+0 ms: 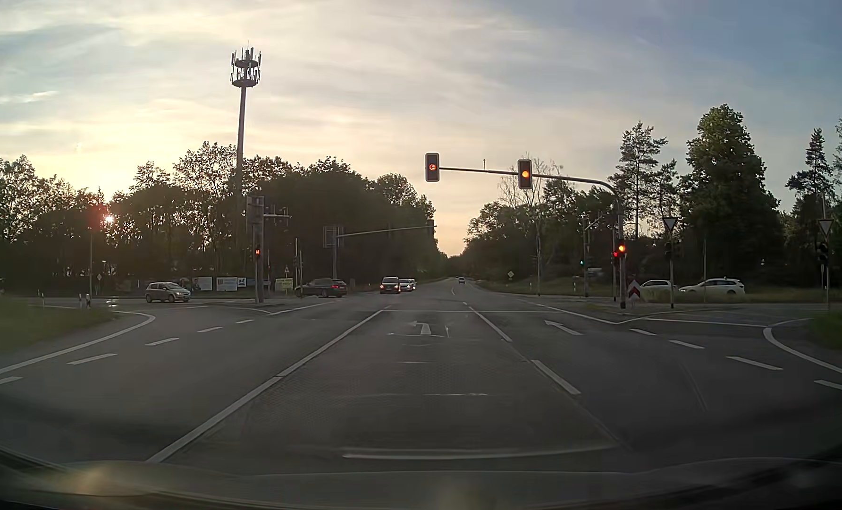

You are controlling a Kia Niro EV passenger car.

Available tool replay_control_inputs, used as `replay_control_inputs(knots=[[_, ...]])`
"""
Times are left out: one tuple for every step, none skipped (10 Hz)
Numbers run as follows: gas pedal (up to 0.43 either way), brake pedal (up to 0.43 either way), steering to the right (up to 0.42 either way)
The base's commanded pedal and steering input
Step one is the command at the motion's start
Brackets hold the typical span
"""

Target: Follow the waypoints while adhering to traffic rules and regulations

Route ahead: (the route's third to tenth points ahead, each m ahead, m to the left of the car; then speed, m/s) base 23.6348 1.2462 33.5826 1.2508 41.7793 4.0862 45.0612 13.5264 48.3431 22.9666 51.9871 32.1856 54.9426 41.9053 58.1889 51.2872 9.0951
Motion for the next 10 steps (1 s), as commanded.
replay_control_inputs(knots=[[0.000,0.287,0.001],[0.000,0.293,0.001],[0.000,0.293,0.001],[0.000,0.299,0.001],[0.000,0.299,0.000],[0.000,0.305,0.001],[0.000,0.305,0.000],[0.000,0.305,0.000],[0.000,0.305,0.000],[0.000,0.311,0.000]])
